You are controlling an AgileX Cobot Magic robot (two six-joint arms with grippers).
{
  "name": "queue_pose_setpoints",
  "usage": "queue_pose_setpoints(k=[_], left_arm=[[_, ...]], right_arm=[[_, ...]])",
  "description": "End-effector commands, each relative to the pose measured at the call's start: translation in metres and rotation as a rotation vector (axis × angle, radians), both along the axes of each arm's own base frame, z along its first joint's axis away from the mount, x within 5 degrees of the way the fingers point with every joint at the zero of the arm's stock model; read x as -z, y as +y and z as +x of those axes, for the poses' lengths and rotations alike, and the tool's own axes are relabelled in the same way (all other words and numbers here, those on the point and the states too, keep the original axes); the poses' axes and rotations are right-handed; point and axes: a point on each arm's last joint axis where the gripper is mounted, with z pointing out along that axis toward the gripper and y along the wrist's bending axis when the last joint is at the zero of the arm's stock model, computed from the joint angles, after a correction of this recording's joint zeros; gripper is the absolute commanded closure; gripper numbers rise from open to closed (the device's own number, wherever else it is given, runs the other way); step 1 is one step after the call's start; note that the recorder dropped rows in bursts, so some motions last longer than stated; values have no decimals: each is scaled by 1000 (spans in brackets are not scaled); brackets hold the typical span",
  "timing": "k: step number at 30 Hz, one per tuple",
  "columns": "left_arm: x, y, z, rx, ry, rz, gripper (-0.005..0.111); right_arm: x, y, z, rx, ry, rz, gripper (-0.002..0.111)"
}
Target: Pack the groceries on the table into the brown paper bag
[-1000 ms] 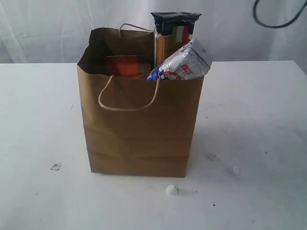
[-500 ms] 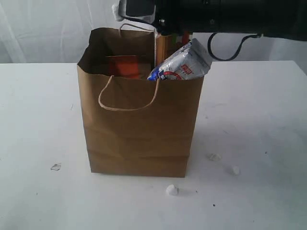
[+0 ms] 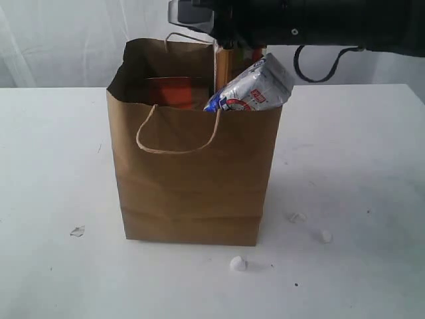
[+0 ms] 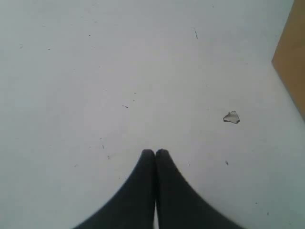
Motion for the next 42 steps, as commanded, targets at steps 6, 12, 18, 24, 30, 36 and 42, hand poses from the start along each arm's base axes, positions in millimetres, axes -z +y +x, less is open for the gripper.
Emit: queue_pose_setpoints(k=[6,12,18,24,30,36,42], left_arm=[[1,0,0,2,0,-5,107],[1,0,0,2,0,-5,107],[1,0,0,2,0,-5,107],[1,0,0,2,0,-5,107],[1,0,0,2,0,-5,107],[1,0,0,2,0,-5,107],[1,0,0,2,0,-5,107]], right_arm=[[-52,-43,-16,377,-309,-154,88],[-64,-82,-17,765,-428,-239,99],[-36,-130,-16,1272,-385,-501,99],[-5,-160,-26,1501,-301,-824,104],[21,-141,-2,890,-439,-1087,108],[42,-151,17,815,-400,-1105,108],[53,-173,20,961,-248,-1114,108]])
